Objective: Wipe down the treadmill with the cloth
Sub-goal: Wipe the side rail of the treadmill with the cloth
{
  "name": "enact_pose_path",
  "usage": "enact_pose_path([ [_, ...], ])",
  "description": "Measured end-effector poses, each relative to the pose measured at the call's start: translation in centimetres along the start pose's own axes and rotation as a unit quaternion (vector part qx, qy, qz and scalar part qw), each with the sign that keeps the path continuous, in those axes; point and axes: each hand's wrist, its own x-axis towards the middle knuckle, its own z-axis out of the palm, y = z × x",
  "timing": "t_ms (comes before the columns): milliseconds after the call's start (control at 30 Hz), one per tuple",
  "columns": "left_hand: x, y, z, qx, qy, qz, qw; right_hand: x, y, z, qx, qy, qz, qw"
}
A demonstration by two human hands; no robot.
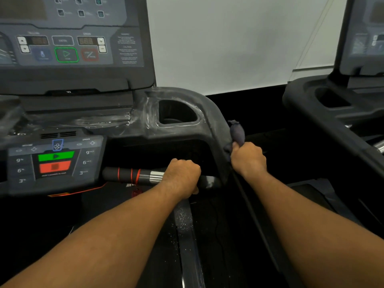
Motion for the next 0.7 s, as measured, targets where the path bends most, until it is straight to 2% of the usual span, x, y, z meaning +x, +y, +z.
enact_pose_path([
  [67,0.1,0.0,0.0,-0.006,0.0,-0.001,1.0,0.2,-0.2,0.1,-0.013,-0.018,-0.041,0.999],
  [133,0.2,0.0,-0.1,-0.006,-0.001,0.002,1.0,-1.1,0.3,0.1,-0.092,-0.07,-0.111,0.987],
  [200,0.2,0.0,-0.2,0.002,-0.004,0.006,1.0,-3.1,1.4,-0.1,-0.16,-0.099,-0.138,0.972],
  [367,0.2,-0.3,0.0,0.019,0.008,0.032,0.999,-6.1,2.9,-0.3,-0.197,-0.08,-0.098,0.972],
  [567,1.0,-1.4,-0.7,-0.002,-0.01,0.094,0.996,-3.7,0.4,1.0,-0.197,-0.045,-0.083,0.976],
  [700,1.7,-3.5,-1.1,-0.111,-0.064,0.107,0.986,0.1,-2.6,2.3,-0.196,-0.051,-0.085,0.976],
])
